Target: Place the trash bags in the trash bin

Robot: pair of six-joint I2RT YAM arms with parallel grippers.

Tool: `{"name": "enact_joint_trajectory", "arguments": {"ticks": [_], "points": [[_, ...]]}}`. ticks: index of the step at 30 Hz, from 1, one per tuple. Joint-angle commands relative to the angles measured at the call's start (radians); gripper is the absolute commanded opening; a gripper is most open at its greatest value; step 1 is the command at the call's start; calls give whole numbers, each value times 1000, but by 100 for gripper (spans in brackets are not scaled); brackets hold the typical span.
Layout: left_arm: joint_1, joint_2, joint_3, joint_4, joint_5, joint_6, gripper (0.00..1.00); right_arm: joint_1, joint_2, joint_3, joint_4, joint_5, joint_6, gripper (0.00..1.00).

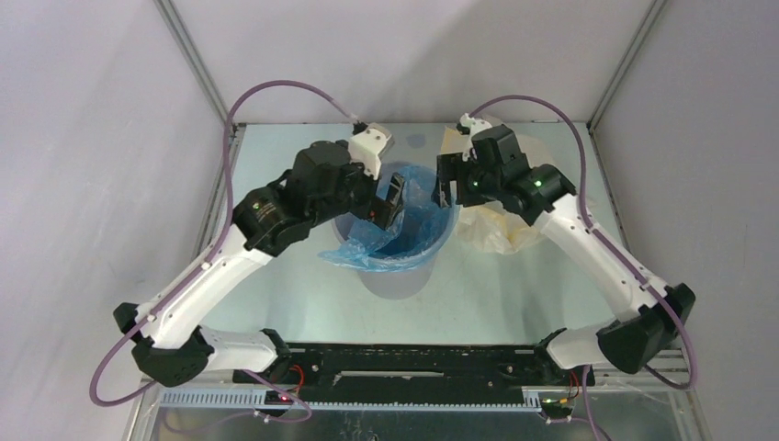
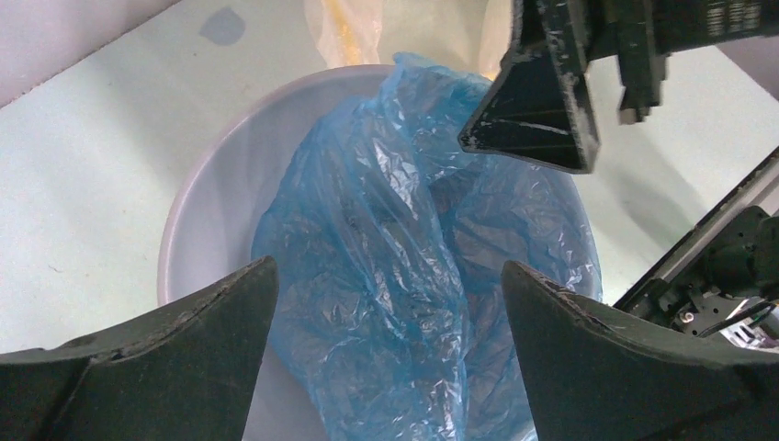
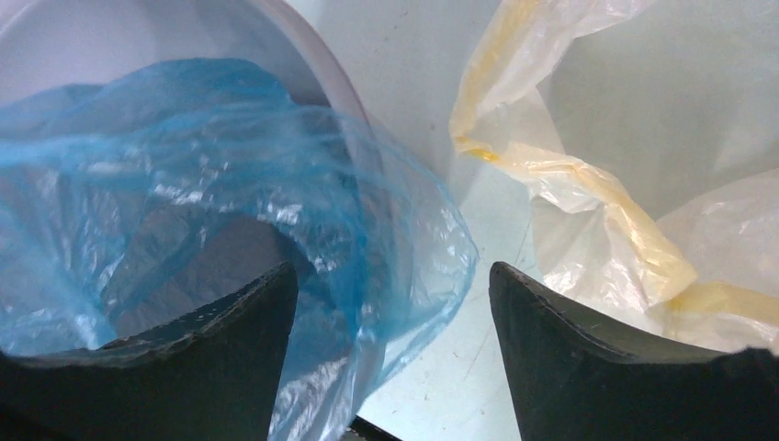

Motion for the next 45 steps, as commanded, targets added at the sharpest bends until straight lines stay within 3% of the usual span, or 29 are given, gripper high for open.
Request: {"name": "enact_joint_trajectory", "arguments": {"ticks": [1,7,13,15,22,26,29,33,38,45], "points": [[-56,34,70,-7,-118,14,100,2,-104,-43,64,22,-35,81],[-109,91,100,-65,-287,-27,96,-4,-160,-86,66,22,-43,81],[-136,141,106,-65,-291,-82,95,-9,-321,-217,161,-26,-34,75],[-137,166,111,-62,-270,-91,91,-12,-367,-252,173,-37,-16,73],[-117,208,125,-55,-301,-104,65,-16,-547,-458,302,-62,94,68],[-86,221,128,-54,-286,-107,40,-26,-611,-561,391,-63,166,65],[-53,213,141,-57,-260,-98,23,-39,-602,-601,429,-74,220,57],[-15,192,174,-64,-188,-63,1,-51,-554,-616,485,-100,270,56],[44,204,222,-90,-54,-20,0,-58,-498,-616,538,-125,293,56],[142,248,281,-121,29,24,0,-70,-429,-616,568,-168,304,54]]}}
